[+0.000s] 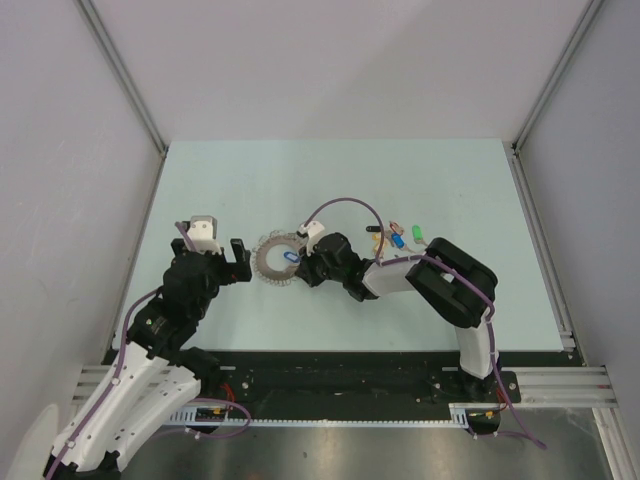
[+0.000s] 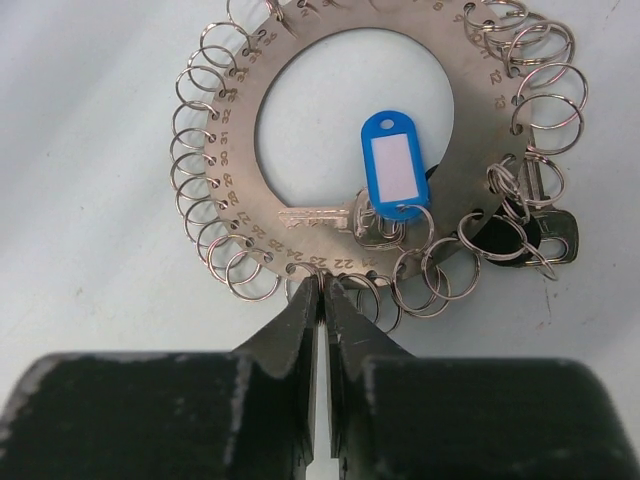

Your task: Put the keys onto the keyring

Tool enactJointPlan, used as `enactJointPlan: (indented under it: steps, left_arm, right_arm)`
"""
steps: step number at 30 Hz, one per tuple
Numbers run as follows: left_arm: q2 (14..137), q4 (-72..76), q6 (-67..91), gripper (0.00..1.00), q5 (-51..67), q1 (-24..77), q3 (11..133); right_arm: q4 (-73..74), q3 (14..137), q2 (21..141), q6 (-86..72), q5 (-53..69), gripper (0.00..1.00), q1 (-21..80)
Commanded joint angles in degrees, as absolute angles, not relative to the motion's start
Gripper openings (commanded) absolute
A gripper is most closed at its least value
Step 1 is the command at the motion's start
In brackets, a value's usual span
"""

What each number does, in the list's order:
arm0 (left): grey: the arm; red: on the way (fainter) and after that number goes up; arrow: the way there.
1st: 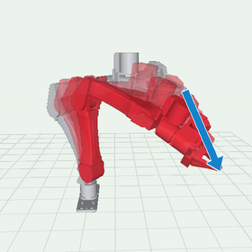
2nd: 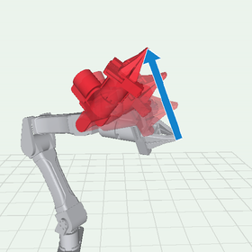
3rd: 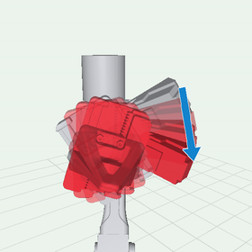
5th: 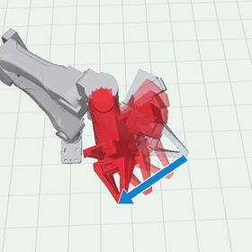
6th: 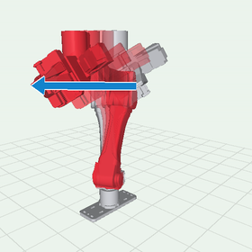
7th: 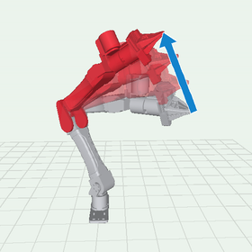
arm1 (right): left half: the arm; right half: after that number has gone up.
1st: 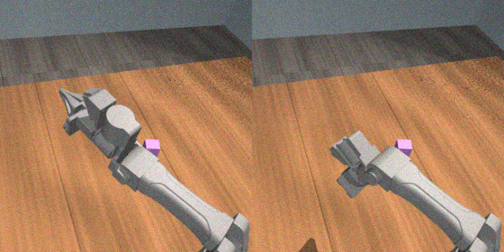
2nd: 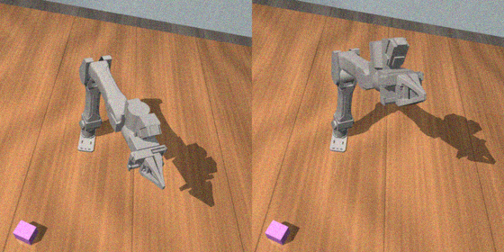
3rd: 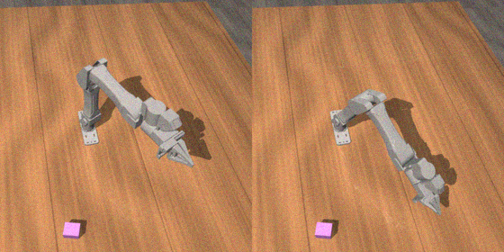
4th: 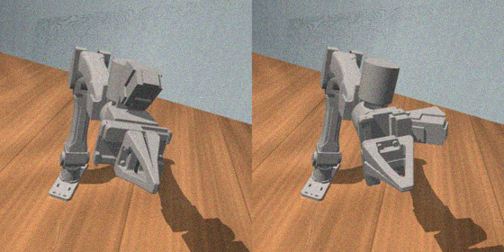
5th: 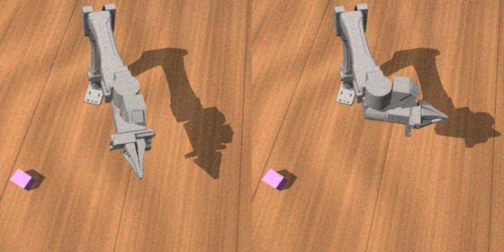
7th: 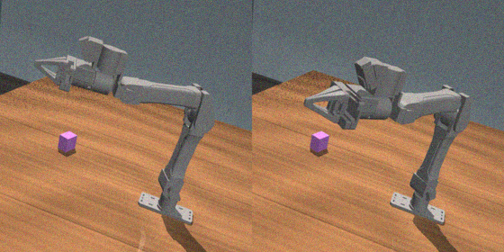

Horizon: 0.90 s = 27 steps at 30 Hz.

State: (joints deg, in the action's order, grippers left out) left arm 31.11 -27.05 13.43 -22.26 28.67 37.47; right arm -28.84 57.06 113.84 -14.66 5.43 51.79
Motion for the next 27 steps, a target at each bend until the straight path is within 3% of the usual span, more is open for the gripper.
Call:
enactJointPlan:
  steps: [1, 11, 27]
  left_arm:
    - [30.76, -24.79, 11.69, 1.00, -21.71, 28.04, 37.18]
    - [29.18, -24.79, 11.78, 1.00, -22.24, 28.04, 37.09]
    - [27.42, -25.14, 12.13, 1.00, -23.99, 28.04, 36.74]
  right_arm:
    - [-27.61, 57.48, 109.89, -11.00, 4.40, 0.03, 51.94]
    - [-17.05, 57.66, 91.41, -0.18, -4.22, 0.00, 53.17]
    - [-24.17, 64.16, 96.15, 4.12, 5.97, 0.00, 52.65]
